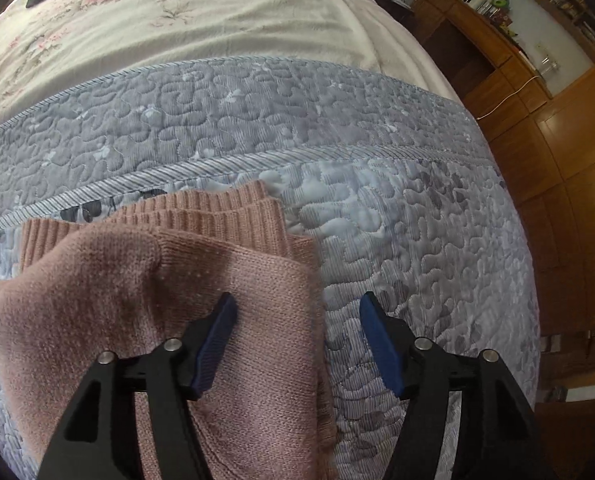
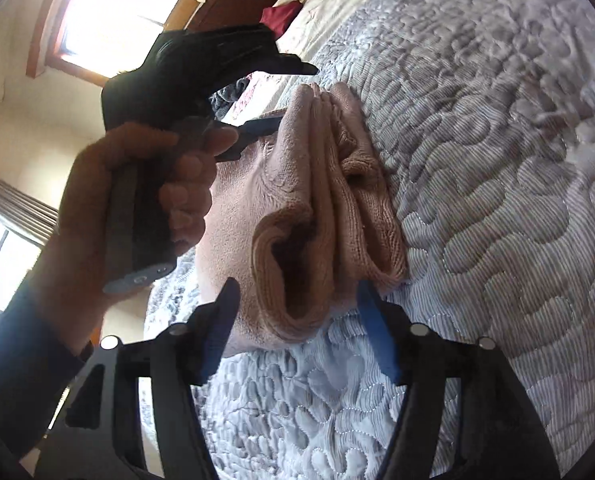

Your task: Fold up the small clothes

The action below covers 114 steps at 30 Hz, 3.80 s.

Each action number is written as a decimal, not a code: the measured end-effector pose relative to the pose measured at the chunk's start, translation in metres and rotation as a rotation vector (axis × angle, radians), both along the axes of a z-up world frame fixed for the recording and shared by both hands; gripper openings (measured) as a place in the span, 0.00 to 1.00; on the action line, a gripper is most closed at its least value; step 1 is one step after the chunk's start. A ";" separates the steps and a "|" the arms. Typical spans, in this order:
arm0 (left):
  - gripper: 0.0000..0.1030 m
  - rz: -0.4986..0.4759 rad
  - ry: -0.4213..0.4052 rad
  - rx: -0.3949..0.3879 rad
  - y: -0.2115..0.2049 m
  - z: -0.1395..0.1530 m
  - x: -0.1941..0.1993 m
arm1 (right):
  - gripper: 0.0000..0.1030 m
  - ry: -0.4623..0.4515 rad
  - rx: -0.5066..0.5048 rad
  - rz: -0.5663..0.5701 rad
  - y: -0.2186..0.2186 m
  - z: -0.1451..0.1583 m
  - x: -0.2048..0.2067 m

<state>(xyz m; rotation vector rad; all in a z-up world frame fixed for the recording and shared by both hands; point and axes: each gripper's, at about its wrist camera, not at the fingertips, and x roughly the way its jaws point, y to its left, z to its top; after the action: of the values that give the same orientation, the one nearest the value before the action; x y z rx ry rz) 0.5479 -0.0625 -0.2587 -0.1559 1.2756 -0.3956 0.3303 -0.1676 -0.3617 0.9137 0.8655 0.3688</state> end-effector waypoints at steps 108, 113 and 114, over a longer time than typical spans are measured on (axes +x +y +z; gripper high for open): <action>0.66 -0.071 0.108 -0.432 0.221 -0.034 -0.146 | 0.50 0.104 -0.103 0.456 -0.061 0.037 0.105; 0.76 0.119 0.080 -0.544 0.282 -0.036 -0.136 | 0.84 0.150 0.053 0.307 -0.110 0.045 0.171; 0.76 0.120 0.110 -0.545 0.285 -0.046 -0.131 | 0.85 0.185 0.083 0.322 -0.113 0.035 0.186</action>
<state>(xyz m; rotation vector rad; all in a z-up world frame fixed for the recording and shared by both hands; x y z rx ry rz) 0.4168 0.2225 -0.3048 -0.7197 1.2341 -0.6313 0.5159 -0.2804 -0.3264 0.8954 1.1800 0.6083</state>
